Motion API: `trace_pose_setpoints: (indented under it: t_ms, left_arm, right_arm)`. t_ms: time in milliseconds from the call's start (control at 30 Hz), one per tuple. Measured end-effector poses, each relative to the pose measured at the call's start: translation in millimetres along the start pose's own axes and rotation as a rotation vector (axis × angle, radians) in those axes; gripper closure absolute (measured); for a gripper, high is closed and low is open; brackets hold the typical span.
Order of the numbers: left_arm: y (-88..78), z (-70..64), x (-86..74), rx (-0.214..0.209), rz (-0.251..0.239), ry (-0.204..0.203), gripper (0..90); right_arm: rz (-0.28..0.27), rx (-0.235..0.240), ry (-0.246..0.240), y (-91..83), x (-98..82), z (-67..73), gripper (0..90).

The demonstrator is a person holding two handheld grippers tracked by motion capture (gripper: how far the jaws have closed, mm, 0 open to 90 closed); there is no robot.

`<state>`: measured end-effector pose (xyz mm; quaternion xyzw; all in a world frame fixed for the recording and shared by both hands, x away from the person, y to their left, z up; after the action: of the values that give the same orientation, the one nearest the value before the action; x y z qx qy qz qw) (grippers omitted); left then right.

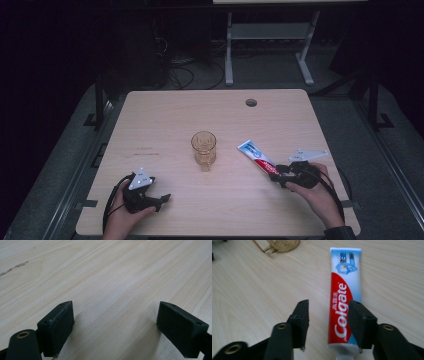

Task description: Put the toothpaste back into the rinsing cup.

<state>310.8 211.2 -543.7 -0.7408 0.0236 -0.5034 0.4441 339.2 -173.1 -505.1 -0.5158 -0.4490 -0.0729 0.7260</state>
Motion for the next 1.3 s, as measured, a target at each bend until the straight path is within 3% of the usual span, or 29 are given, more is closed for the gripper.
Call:
trace_pose_setpoints:
  t_ms: [167, 667, 1300]
  left_arm:
    - [0.3, 0.0, 0.0, 0.005, 0.001, 0.004, 13.6]
    - [0.4, -0.1, 0.0, 0.005, 0.001, 0.004, 13.6]
    - [0.5, -0.2, 0.1, 0.004, 0.001, 0.005, 13.6]
  right_arm:
    - [-0.013, -0.013, 0.005, 5.8, 9.2, -5.5, 42.4]
    - [-0.010, -0.042, 0.012, 25.1, 27.4, -17.2, 36.5]
    - [0.014, -0.035, -0.012, 52.4, 58.1, -12.7, 34.8]
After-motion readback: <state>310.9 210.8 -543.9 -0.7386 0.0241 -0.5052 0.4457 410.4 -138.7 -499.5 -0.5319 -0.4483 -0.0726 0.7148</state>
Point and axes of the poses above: each handheld gripper's, and its own axes: y roughly forward along the jaws, x roughly out of its top, z roughly to its left, the point moved 10 cm from there along y, roughly forward along the jaws, and after that the axes turned 8 degrees about -x, right-handed, at the moved point
